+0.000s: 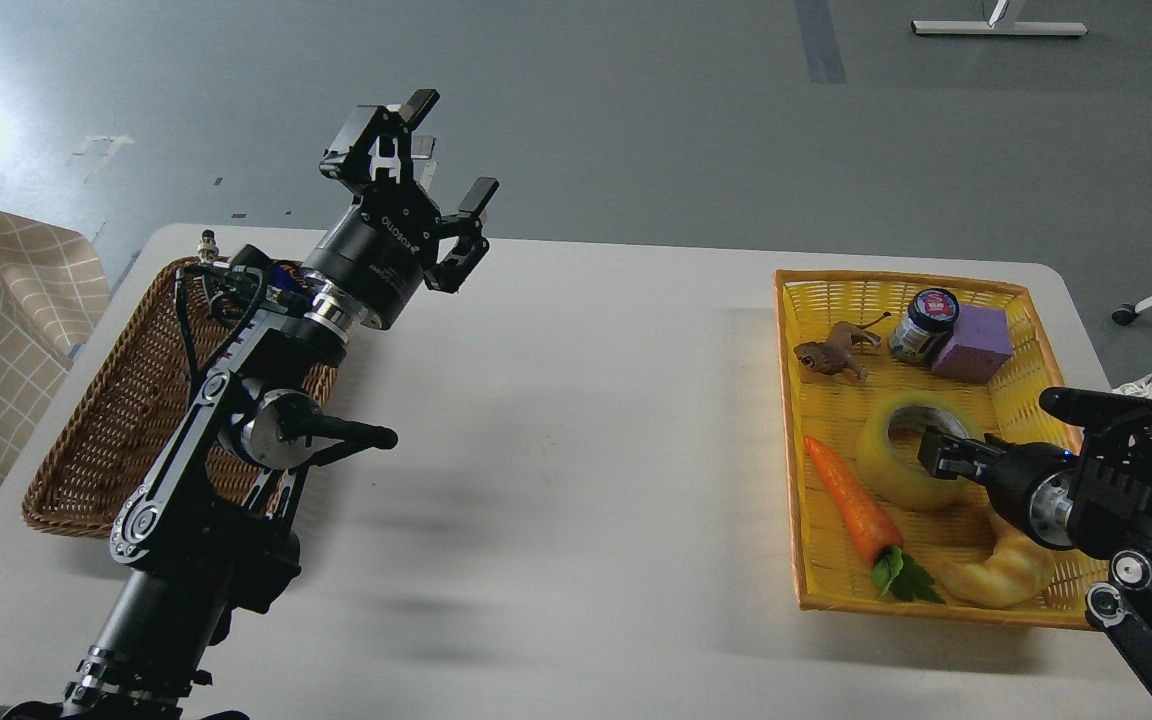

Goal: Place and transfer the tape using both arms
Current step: 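Reach the right gripper into the tray and grasp the tape roll, then lift the tape roll up out of the tray with the right gripper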

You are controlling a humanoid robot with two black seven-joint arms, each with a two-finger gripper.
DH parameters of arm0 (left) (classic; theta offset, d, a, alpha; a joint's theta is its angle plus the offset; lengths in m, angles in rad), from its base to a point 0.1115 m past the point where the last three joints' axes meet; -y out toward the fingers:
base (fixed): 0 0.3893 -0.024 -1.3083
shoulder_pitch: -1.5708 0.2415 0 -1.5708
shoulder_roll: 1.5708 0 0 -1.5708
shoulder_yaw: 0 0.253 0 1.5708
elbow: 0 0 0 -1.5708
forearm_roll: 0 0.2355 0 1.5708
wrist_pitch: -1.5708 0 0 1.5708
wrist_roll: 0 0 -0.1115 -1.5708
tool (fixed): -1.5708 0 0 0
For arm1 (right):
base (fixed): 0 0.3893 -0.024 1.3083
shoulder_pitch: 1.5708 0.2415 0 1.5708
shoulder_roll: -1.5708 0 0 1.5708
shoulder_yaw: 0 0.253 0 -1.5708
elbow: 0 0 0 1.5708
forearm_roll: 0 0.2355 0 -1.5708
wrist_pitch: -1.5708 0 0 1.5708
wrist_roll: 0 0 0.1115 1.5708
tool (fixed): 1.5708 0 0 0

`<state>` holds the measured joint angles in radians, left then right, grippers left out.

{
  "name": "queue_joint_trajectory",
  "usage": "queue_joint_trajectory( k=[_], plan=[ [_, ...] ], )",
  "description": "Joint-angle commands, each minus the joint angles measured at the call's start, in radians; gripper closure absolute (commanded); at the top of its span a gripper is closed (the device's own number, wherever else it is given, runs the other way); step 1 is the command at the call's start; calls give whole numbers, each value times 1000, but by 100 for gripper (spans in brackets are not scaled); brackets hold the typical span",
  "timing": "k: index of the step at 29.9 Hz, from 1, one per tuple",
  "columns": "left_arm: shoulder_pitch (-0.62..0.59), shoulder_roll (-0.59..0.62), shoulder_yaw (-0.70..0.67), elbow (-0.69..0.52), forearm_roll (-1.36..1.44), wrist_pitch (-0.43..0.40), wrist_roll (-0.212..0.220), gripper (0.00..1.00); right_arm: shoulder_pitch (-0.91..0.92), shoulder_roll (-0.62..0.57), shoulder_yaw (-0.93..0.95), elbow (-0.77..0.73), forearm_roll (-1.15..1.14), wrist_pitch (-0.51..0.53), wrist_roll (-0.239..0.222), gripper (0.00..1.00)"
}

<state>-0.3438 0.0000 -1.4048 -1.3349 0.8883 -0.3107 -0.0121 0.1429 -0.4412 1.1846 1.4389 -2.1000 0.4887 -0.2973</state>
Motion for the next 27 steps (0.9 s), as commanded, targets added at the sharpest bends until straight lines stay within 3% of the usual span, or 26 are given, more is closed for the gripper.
queue_joint_trajectory(
  k=[1,27],
  plan=[
    [0,0,1,0,0,24,0,2,-3,-1,0,0,0,0,-12,63],
    [11,0,1,-4,1,27,1,2,1,-34,90,37,101,0,-13,82]
  ],
)
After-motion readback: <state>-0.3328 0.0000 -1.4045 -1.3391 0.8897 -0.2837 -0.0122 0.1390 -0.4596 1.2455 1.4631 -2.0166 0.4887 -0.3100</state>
